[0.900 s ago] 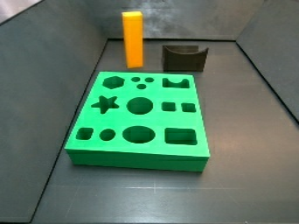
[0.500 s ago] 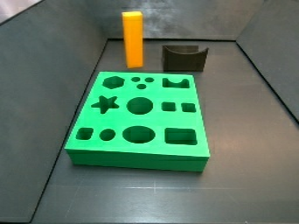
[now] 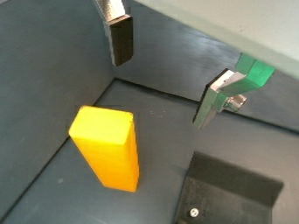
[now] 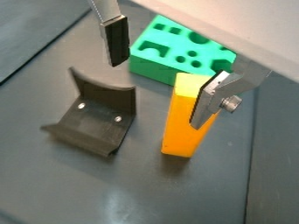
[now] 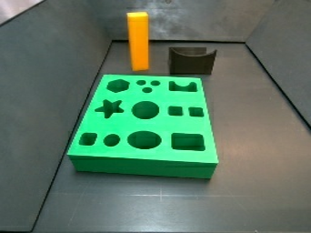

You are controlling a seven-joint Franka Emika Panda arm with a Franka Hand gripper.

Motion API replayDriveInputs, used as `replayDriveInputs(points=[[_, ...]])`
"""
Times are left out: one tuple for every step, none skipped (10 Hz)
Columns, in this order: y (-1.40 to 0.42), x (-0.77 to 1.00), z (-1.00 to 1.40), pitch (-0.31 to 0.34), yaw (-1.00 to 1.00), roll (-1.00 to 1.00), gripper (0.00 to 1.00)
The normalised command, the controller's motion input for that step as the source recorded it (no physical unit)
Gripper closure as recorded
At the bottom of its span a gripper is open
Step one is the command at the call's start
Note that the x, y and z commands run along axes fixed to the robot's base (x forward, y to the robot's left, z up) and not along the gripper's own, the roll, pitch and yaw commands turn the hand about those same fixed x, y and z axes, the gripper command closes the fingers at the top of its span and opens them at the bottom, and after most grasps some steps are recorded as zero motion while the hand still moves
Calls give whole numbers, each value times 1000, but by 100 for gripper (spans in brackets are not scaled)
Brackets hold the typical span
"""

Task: Pick up the rectangle object. Move up. Move to above the board. Insert the rectangle object.
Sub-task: Pick up the rectangle object.

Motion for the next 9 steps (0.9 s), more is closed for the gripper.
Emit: replayDriveInputs(points=[[0, 0, 0, -43, -1000, -19, 0], [0, 0, 0, -33, -1000, -13, 0], [0, 0, -89, -10, -1000, 0, 0], [0, 0, -117, -3, -1000, 0, 0], [0, 0, -171, -4, -1000, 0, 0], [0, 0, -257, -7, -1000, 0, 0], [0, 0, -346, -19, -1000, 0, 0], [0, 0, -363, -17, -1000, -4, 0], [-357, 17, 0, 0, -760, -107, 0]])
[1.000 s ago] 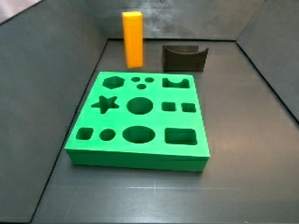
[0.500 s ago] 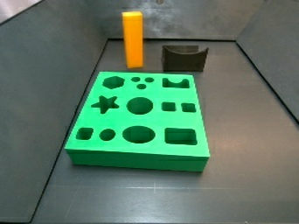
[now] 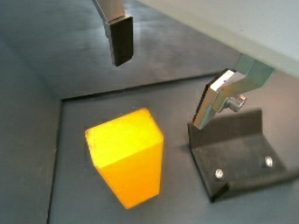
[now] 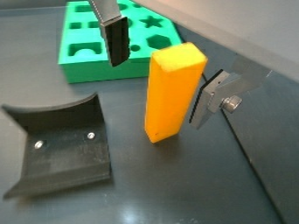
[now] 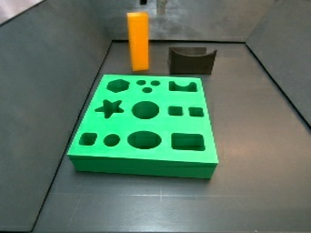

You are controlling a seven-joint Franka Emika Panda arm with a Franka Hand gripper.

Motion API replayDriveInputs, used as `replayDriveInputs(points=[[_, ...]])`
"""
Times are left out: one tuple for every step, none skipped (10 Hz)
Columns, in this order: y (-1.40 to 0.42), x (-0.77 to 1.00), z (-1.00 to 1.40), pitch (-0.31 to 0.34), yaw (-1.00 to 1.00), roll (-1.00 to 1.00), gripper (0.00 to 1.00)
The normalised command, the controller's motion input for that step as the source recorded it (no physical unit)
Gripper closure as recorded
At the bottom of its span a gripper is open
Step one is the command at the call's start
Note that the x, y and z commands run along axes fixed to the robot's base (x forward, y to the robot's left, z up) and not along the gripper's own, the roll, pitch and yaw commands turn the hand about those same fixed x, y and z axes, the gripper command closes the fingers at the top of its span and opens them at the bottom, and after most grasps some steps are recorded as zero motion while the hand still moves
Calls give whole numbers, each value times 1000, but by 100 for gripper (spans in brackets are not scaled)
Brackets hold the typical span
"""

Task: Pick up the rectangle object. Move up. Move to above the board. Insert the rectangle object.
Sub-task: Pick up the rectangle object.

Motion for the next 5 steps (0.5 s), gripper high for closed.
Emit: replayDriveInputs(points=[[-443, 214, 231, 0, -463, -270, 0], [-503, 83, 69, -23, -511, -184, 0], [-243, -246, -140, -20, -443, 0, 0], [0, -754, -537, -17, -411, 19, 0], [0, -794, -557, -6, -389, 0, 0]])
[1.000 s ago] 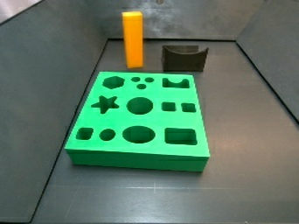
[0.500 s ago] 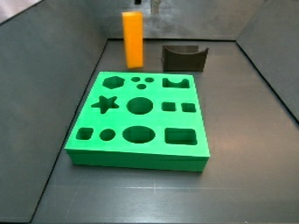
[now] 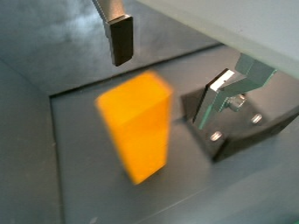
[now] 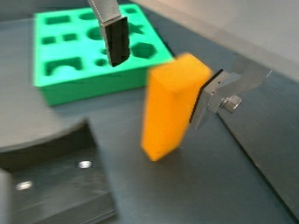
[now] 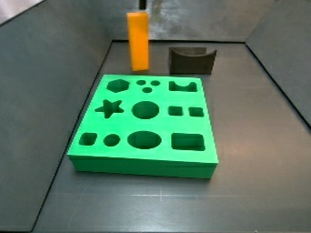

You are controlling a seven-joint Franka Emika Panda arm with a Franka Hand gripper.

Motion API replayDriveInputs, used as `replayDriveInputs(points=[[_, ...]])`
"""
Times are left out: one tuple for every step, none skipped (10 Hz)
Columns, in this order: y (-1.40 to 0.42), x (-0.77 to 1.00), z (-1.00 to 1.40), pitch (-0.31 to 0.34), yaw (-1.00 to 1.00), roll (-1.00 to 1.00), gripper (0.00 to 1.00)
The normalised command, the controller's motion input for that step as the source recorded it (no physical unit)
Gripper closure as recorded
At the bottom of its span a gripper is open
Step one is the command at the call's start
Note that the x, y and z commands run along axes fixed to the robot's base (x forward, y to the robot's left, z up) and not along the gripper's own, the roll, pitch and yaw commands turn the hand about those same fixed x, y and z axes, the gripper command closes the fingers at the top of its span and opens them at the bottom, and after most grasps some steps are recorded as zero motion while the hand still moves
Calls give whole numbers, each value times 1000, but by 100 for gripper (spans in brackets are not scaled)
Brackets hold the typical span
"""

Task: Pick up the rectangle object. Move up. Move to above the board. Insert the rectangle object.
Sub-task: Pick up the rectangle object.

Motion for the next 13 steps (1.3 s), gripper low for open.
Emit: replayDriveInputs(points=[[0, -629, -354, -4, -334, 0, 0], [0, -594, -294, -19, -340, 0, 0], [0, -209, -91, -46, -220, -43, 0], [0, 0, 0, 0, 0, -24, 0], [0, 0, 0, 0, 0, 0, 100], [-34, 0, 0, 0, 0, 34, 100], [0, 0, 0, 0, 0, 0, 100], [0, 0, 0, 0, 0, 0, 100], [0, 0, 0, 0, 0, 0, 100], [0, 0, 0, 0, 0, 0, 100], [0, 0, 0, 0, 0, 0, 100], [0, 0, 0, 0, 0, 0, 100], [0, 0, 0, 0, 0, 0, 100]])
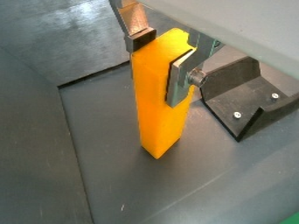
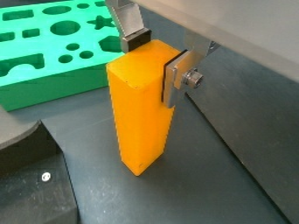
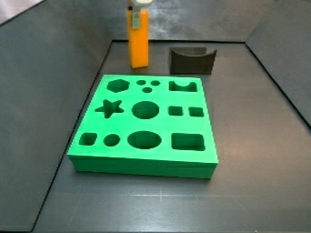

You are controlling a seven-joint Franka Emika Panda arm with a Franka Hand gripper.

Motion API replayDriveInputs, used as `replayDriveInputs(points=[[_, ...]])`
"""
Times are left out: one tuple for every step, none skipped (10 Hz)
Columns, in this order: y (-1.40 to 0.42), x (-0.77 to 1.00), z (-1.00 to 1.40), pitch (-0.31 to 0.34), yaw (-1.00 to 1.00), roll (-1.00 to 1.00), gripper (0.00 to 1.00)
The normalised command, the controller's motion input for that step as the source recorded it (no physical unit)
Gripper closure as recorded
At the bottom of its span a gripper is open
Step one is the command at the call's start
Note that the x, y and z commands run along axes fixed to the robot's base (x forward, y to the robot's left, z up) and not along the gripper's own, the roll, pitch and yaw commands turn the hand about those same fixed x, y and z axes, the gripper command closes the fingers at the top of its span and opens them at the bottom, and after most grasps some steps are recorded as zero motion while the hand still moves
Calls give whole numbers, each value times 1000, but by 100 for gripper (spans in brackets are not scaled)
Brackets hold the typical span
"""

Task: Pick up the rectangle object. Move up. Move to above the board. Insert the rectangle object.
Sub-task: Pick up the rectangle object, then move up.

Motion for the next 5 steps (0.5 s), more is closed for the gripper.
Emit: replayDriveInputs(points=[[0, 0, 0, 0, 0, 0, 100], [0, 0, 0, 0, 0, 0, 100], [0, 0, 0, 0, 0, 0, 100], [0, 0, 0, 0, 0, 0, 100], [0, 0, 833, 0, 0, 0, 100]])
